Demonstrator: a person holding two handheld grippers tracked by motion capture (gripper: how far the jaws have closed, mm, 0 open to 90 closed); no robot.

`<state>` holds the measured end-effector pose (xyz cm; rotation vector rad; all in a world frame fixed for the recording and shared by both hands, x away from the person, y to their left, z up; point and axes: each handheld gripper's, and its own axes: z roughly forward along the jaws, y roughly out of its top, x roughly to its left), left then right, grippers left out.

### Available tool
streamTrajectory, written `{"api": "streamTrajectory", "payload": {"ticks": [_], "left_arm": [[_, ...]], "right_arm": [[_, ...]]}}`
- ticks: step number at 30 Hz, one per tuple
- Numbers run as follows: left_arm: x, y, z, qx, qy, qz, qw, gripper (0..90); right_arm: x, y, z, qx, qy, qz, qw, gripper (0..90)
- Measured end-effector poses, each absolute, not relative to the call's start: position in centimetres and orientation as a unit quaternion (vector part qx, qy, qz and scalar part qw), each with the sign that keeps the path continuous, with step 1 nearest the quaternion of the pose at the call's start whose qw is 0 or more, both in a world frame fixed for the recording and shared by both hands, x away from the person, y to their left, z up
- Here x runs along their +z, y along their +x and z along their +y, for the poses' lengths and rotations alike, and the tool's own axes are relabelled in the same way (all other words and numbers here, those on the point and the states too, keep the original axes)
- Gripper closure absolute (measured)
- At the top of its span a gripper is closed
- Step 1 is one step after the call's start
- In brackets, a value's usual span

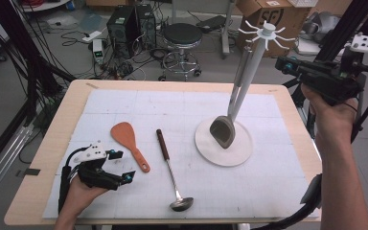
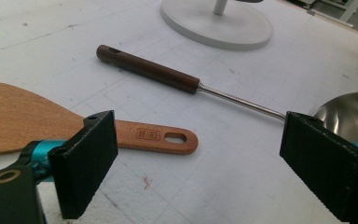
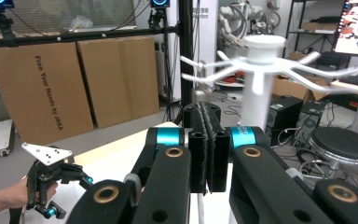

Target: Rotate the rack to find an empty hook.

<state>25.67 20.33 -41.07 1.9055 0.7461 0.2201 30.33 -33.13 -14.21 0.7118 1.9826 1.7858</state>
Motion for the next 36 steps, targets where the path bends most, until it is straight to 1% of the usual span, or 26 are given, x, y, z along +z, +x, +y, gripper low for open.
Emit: {"api": "streamTrajectory", "payload": {"ticks": [6,16,36], "left_arm": [[-41.1,25.7,20.3,0.093,0.792,0.311,0.517,11.8],[-41.1,25.8,20.3,0.091,0.794,0.311,0.514,11.8],[-41.1,25.7,20.3,0.095,0.795,0.31,0.513,11.8]], "right_arm": [[-14.2,30.5,-34.6,0.633,0.264,0.701,0.197,89.7],[-13.4,31.2,-35.1,0.629,0.274,0.699,0.203,89.7],[-12.8,31.6,-33.1,0.623,0.257,0.711,0.202,89.8]]}}
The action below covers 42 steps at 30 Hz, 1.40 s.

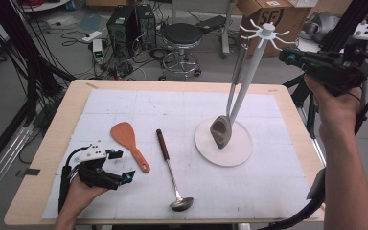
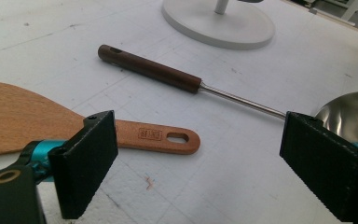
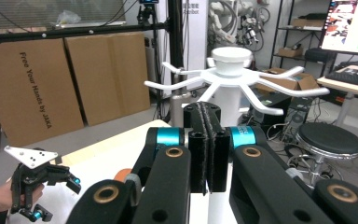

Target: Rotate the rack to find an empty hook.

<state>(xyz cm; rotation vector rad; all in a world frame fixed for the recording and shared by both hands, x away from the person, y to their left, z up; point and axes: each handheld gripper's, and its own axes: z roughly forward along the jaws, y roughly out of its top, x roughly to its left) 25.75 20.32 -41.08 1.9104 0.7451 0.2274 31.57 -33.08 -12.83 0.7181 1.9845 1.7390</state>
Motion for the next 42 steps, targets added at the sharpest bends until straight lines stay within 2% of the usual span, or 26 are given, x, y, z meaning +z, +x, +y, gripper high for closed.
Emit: {"api": "streamTrajectory", "payload": {"ticks": [23,42], "left_arm": [[-41.0,25.7,20.5,0.096,0.793,0.31,0.516,11.8],[-41.0,25.8,20.4,0.093,0.793,0.31,0.516,11.7]], "right_arm": [[-12.5,31.8,-30.1,0.617,0.235,0.725,0.195,89.8],[-13.8,31.6,-33.7,0.627,0.259,0.709,0.196,89.7]]}}
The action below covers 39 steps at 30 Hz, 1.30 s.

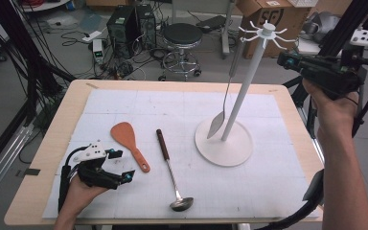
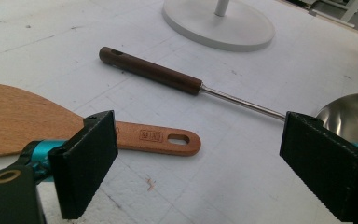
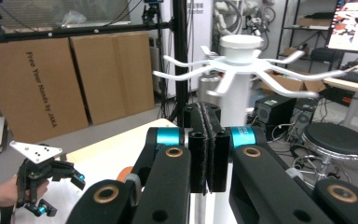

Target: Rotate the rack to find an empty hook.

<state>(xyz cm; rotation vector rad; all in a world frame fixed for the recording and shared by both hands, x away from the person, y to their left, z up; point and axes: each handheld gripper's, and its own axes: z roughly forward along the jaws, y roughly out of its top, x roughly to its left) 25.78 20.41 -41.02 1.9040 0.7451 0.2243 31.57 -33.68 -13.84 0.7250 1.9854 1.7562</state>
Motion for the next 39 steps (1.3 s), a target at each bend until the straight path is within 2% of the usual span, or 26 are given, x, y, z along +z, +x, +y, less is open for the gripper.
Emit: {"api": "streamTrajectory", "payload": {"ticks": [8,39], "left_arm": [[-41.1,25.8,20.3,0.092,0.795,0.307,0.515,11.6],[-41.0,25.7,20.4,0.092,0.793,0.305,0.519,11.5]], "right_arm": [[-13.5,31.7,-34.7,0.632,0.27,0.698,0.199,89.7],[-13.0,31.9,-30.9,0.623,0.239,0.718,0.196,89.7]]}}
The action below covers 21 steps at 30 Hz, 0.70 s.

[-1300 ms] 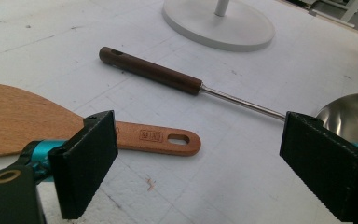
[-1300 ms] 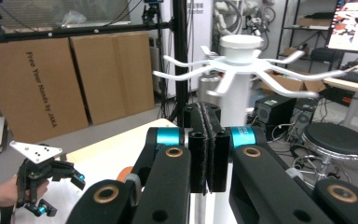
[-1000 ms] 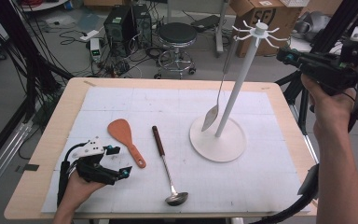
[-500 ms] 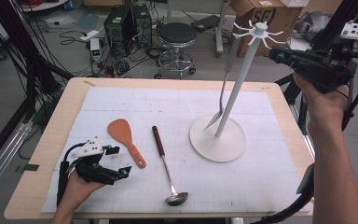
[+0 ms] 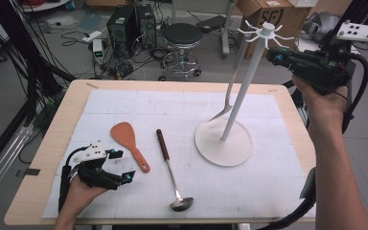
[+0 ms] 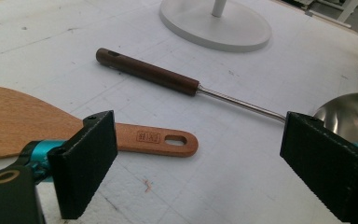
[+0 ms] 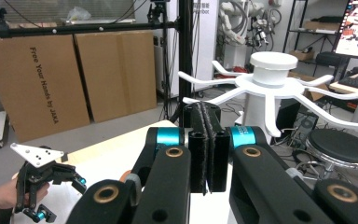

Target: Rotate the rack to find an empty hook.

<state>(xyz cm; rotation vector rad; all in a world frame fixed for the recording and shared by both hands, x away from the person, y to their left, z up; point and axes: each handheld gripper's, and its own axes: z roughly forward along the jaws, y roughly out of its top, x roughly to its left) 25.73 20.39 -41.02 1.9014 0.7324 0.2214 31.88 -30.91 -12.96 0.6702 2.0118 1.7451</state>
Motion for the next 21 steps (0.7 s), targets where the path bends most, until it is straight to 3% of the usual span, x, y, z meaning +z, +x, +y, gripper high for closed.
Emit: {"api": "streamTrajectory", "payload": {"ticks": [12,21], "left_arm": [[-41.0,25.7,20.5,0.093,0.792,0.306,0.52,11.5],[-41.2,25.8,20.8,0.093,0.792,0.309,0.519,11.4]], "right_arm": [[-13.4,31.7,-30.8,0.624,0.239,0.717,0.197,89.3],[-15.6,31.5,-30.7,0.632,0.24,0.715,0.176,75.4]]}}
